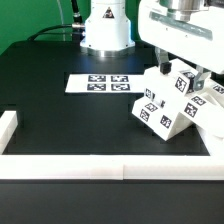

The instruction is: Assemble chair

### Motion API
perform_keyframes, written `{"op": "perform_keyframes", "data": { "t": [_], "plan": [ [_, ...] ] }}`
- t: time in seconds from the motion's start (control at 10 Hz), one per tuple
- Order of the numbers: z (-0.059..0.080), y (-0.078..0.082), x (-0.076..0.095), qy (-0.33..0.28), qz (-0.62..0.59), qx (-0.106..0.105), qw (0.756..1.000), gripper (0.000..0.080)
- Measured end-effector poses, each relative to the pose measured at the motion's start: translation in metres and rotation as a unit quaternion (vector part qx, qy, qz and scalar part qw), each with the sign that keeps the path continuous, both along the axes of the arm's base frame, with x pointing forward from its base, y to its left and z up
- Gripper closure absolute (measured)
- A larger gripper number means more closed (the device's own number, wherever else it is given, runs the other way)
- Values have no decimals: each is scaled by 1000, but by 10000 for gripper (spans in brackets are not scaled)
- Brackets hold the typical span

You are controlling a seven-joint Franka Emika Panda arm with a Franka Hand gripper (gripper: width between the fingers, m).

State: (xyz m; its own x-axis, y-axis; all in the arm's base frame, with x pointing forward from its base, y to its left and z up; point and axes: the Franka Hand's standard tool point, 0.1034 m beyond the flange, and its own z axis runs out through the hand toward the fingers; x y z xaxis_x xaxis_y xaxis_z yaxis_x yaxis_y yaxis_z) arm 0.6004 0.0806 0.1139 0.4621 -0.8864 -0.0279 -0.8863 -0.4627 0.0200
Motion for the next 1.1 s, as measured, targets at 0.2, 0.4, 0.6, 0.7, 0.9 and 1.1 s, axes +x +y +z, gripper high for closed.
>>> {"op": "perform_keyframes", "data": {
  "t": [0.2, 0.4, 0.6, 0.7, 0.9, 1.1],
  "plan": [
    [0, 0, 0, 0, 1, 0, 1000, 151],
    [0, 0, 0, 0, 1, 0, 1000, 151],
    [-1, 1, -1, 1, 2, 0, 1000, 151],
    [-1, 0, -2, 1, 8, 0, 1000, 151],
    [-1, -12, -11, 0, 26, -1, 1000, 151],
    [-4, -24, -16, -3, 39, -4, 999, 151]
  ]
}}
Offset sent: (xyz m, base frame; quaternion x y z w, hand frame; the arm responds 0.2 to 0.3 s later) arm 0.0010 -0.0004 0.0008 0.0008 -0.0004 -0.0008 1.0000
